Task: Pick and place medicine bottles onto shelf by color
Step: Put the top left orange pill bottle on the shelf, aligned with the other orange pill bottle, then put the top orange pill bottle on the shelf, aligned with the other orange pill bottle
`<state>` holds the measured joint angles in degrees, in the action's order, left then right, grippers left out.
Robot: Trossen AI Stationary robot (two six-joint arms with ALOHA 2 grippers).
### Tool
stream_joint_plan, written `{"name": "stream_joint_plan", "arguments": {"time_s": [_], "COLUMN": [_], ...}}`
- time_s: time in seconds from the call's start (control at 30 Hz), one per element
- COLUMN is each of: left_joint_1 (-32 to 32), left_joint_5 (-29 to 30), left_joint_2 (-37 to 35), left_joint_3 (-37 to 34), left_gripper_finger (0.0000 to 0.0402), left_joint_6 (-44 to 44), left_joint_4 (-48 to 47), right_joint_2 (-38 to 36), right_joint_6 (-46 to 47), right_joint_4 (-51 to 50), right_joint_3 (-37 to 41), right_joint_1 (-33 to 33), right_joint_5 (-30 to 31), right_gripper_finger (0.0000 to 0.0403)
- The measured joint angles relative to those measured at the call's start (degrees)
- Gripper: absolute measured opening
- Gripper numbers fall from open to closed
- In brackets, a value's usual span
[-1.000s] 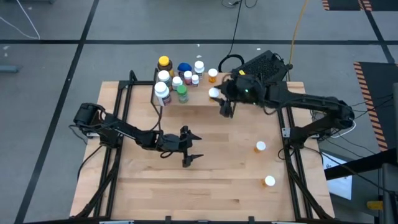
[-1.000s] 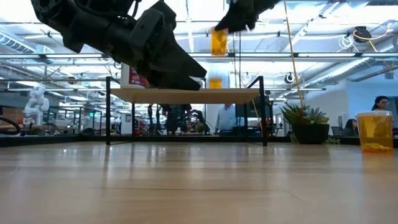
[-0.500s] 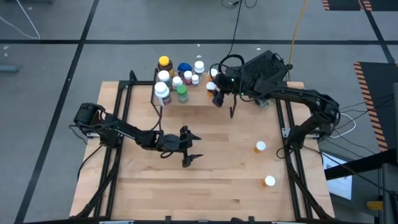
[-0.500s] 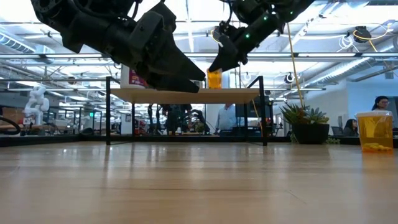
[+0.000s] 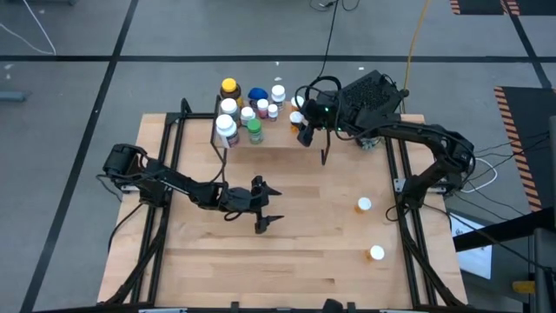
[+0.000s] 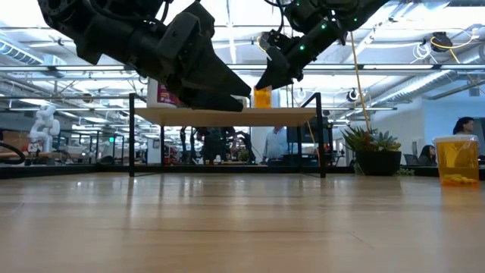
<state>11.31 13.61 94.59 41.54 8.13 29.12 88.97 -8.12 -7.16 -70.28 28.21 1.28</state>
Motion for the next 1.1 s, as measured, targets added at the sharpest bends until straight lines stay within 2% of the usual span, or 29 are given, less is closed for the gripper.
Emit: {"name": "stream_joint_plan", "arguments": {"time_s": [0.3,1.1], "left_joint_1": [0.0,0.0], "left_joint_5": [0.0,0.0], "left_joint_2": [0.0,0.0], "left_joint_3": [0.0,0.0], "left_gripper_finger": [0.0379,0.0379], "left_joint_6": [0.0,0.9], "left_joint_4": [1.0,0.6], "right_joint_2": [0.0,-0.3], "right_joint_6": [-0.2,-1.8], "right_joint_4": [4.8,5.4], "right_joint_3": [3.3,3.3], "right_joint_1": [0.8,0.8], "right_joint_5": [0.1,0.1], "right_gripper_finger": [0.026,0.0263]}}
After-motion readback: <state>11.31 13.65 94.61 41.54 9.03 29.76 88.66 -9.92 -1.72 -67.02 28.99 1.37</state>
